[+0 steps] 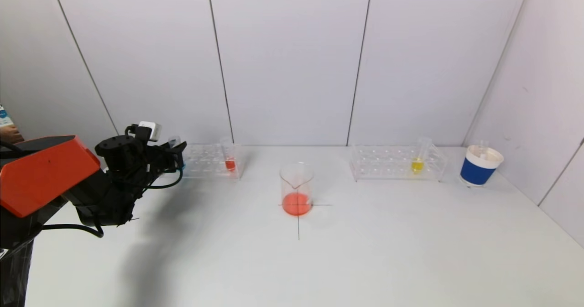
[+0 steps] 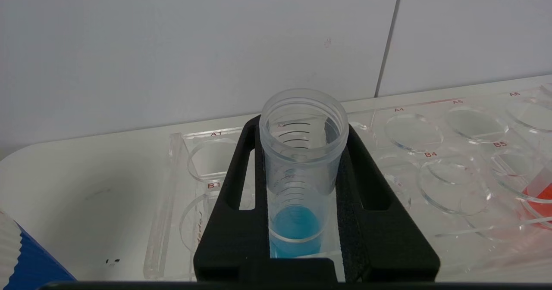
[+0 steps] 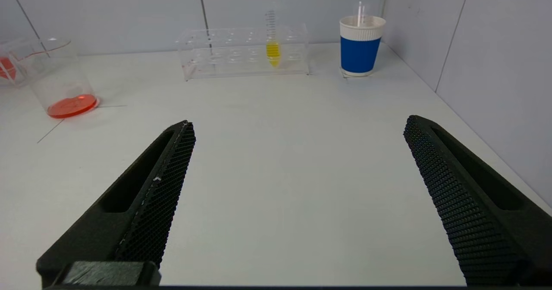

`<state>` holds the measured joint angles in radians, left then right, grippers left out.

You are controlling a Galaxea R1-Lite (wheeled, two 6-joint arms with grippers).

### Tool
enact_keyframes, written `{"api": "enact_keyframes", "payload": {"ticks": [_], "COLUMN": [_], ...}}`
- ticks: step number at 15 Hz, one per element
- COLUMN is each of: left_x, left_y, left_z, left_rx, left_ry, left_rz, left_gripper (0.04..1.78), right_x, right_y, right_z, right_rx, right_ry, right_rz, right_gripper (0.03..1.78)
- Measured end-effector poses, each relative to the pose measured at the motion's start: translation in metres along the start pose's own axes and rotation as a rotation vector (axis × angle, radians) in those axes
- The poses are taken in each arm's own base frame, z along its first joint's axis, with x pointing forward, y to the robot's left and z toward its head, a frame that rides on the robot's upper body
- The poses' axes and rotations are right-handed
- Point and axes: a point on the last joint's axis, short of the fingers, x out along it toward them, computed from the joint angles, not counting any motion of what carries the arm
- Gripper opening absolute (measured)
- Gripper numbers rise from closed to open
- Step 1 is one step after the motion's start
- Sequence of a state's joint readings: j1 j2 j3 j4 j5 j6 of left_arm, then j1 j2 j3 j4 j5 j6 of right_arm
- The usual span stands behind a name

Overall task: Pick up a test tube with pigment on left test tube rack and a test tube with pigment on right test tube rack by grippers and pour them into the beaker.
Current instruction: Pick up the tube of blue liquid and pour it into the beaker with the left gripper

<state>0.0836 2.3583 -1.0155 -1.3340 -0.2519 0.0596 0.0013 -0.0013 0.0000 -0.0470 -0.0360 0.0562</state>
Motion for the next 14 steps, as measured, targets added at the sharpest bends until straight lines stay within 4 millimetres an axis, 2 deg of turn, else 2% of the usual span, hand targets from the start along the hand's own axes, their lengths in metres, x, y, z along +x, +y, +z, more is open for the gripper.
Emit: {"api": "enact_keyframes", "payload": {"ticks": [14], "left_x": [0.001], "left_y": [0.0], "left_z": [0.0065], "left_rx": [0.003], "left_ry": [-0.017], "left_rz": [0.0], "left_gripper": [0.45], "right_x": [0.0], "right_y": [0.0], "right_z": [0.0], "right_rx": [0.0], "right_ry": [0.0], "right_rz": [0.0], "right_gripper": [1.76]}}
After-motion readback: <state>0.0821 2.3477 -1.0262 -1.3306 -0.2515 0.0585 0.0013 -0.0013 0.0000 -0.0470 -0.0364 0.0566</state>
